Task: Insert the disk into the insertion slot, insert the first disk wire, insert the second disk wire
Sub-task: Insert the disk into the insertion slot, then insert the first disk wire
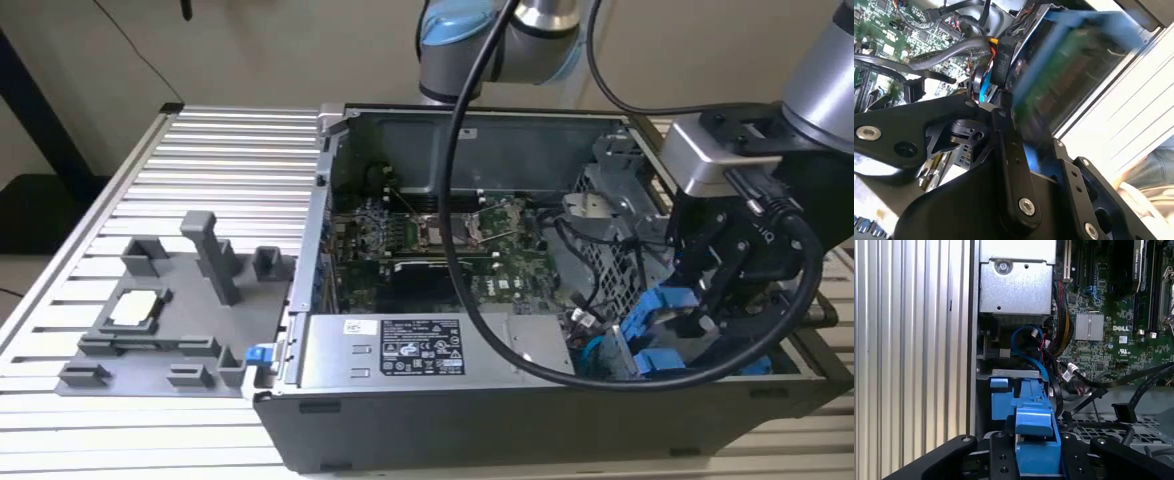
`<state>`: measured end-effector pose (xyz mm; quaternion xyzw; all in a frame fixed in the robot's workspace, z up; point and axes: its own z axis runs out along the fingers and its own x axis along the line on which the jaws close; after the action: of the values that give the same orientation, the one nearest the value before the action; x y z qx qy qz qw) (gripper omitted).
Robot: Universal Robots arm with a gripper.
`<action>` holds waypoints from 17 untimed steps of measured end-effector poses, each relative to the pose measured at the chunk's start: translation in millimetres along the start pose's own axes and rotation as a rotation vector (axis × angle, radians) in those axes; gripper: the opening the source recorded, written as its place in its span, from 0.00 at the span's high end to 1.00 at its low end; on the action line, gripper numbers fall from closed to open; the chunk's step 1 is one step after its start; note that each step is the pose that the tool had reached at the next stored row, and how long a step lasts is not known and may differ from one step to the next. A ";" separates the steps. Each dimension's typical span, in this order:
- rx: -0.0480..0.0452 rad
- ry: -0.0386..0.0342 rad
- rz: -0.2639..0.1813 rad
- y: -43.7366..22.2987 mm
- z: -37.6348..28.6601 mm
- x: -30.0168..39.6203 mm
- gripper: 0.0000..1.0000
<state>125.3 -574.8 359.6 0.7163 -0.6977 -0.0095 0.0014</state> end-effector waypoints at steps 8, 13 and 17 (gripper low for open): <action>-0.0001 0.0000 0.000 0.4 -20.5 -0.2 0.59; 0.0010 -0.0041 0.000 0.6 -38.1 -0.4 0.59; 0.0382 -0.0058 0.000 1.3 -37.7 -1.0 0.59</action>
<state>124.6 -574.3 397.3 0.7163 -0.6976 0.0017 -0.0143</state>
